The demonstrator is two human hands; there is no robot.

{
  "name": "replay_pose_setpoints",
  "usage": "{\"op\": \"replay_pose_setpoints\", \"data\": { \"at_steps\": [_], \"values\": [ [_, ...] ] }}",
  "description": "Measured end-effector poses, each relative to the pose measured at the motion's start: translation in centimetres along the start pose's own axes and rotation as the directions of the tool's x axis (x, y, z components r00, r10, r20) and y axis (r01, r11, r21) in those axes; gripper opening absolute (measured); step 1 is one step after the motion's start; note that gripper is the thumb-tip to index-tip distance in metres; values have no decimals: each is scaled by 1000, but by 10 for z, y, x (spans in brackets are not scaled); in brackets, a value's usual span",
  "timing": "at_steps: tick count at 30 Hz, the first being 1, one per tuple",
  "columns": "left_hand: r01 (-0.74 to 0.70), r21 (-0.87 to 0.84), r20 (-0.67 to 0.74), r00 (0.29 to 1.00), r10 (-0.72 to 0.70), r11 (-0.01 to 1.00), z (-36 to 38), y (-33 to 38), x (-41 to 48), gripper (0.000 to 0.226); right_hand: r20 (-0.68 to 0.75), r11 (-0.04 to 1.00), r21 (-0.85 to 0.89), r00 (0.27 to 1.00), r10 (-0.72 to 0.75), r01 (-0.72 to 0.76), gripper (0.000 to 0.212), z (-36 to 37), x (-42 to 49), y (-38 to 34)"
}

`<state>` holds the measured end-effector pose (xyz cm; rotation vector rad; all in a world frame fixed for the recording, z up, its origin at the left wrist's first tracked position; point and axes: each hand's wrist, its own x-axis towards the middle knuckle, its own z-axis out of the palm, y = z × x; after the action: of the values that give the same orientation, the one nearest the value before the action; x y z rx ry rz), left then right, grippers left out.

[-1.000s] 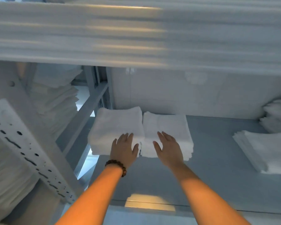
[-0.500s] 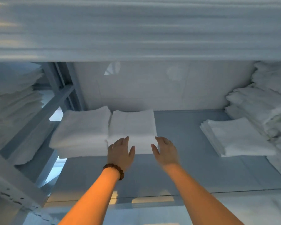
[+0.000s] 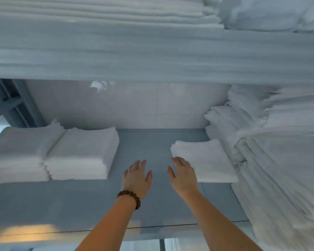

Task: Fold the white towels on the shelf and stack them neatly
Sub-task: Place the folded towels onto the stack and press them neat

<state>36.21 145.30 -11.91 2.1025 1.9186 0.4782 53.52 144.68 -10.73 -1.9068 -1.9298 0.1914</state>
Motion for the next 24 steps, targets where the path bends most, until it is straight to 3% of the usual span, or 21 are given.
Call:
{"op": "replay_pose_setpoints", "data": {
  "at_steps": [13,24],
  "values": [
    [-31,-66,52,998,35,997,51,93,43,55,-1,994,-41,995,102,-102,47,-23,23,128],
    [89,-243,199,979,-40,966,132,123,102,64,72,938,-157,944,322,-308,53,7,68,239]
  ]
}}
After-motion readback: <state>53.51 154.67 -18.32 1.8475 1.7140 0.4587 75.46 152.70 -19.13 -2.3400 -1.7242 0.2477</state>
